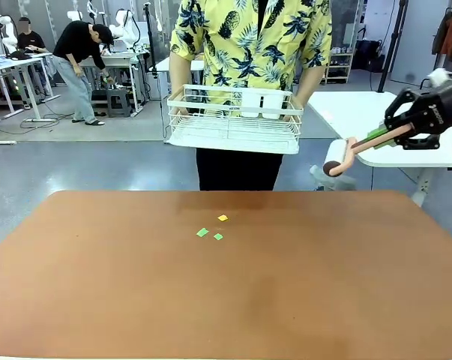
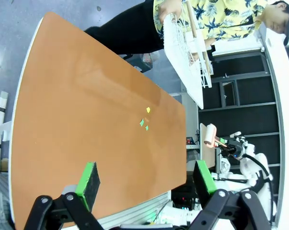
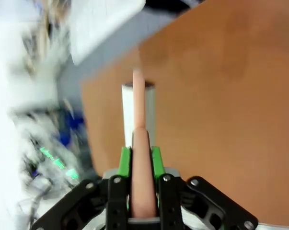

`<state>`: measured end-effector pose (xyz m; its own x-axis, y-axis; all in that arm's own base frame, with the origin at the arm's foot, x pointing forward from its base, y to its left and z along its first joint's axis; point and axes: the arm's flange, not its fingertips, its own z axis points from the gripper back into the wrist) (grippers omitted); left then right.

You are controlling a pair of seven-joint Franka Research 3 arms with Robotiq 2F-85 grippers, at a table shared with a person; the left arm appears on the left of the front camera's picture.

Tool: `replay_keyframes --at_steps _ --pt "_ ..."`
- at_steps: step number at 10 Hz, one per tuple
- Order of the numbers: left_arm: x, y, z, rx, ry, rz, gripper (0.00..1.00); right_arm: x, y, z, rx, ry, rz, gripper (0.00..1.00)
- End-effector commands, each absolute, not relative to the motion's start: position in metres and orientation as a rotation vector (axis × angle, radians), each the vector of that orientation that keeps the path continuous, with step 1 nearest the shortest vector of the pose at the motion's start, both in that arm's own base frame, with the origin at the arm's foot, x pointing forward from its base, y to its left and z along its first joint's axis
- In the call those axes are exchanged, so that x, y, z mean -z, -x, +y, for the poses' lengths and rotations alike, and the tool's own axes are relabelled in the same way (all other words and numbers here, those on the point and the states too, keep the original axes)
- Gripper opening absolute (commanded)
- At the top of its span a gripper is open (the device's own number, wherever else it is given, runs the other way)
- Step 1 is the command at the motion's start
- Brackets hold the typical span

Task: Clean the table.
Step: Clean the table with the Lint Roller when the human lifts the Dish drying rack.

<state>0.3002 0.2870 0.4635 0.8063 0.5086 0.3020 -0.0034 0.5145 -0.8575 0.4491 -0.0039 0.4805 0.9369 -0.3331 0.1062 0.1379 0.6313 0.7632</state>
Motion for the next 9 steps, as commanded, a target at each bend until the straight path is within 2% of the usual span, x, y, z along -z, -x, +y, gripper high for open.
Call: replay_keyframes --at_steps 1,3,4,6,7,9 --pt "-0.464 -0.298 0.289 -0.326 0.999 -0.579 1.0 -0.496 -0.508 0.004 0.085 -0.703 -0.146 0.21" --pt "-0.464 -0.298 0.289 -0.326 0.999 -0.579 1.0 -0.474 -0.542 0.035 -0.014 -0.584 -0.1 0.21" --pt "-0.464 -0.298 0.289 -0.326 0.999 -0.579 1.0 -0.452 -0.554 0.044 0.026 -0.608 -0.098 0.21" --pt "-0.464 -0.298 0.289 -0.326 0.999 -0.579 1.0 -0.438 -0.555 0.047 0.114 -0.675 -0.052 0.21" --pt "-0.464 -0.298 0.289 -0.326 0.999 -0.579 1.0 -0.442 -0.554 0.047 0.007 -0.614 -0.074 0.21" --pt "-0.464 -0.298 0.289 -0.326 0.999 -0.579 1.0 -0.442 -0.554 0.047 0.007 -0.614 -0.074 0.21"
